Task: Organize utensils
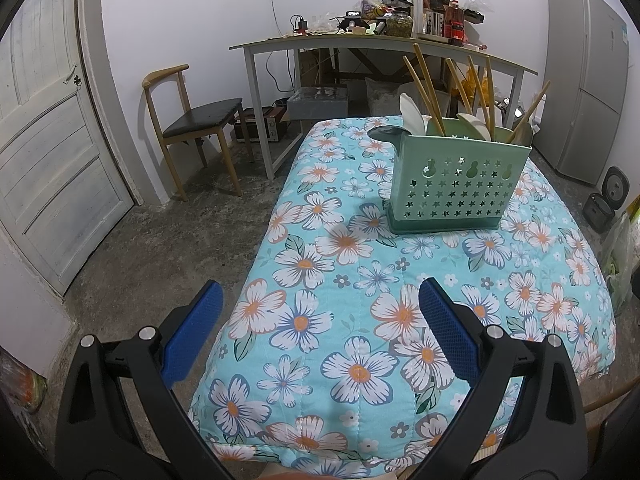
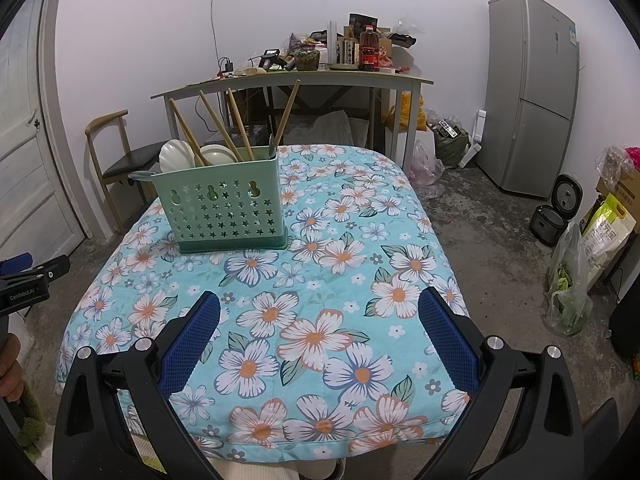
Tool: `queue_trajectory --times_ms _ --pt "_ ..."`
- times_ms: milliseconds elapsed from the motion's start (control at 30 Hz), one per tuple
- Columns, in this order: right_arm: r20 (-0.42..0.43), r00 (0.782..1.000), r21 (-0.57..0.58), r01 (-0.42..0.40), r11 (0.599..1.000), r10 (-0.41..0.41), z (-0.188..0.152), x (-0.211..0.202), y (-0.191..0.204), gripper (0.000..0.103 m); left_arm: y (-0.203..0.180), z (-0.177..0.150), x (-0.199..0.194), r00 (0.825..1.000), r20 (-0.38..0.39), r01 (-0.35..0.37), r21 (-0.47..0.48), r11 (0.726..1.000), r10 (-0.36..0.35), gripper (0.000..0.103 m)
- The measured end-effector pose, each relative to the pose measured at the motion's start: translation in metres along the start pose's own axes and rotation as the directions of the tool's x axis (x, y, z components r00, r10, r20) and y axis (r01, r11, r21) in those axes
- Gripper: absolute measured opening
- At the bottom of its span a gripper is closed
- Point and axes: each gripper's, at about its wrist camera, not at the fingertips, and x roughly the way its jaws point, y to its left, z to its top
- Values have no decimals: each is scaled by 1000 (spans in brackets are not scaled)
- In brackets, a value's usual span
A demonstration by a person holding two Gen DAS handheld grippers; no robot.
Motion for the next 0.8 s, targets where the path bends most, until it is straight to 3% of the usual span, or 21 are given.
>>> queue_trajectory --times_ms 800 --pt "-1 1000 -1 0 1000 0 0 1 -1 97 0 0 0 1000 0 -1 0 1000 1 95"
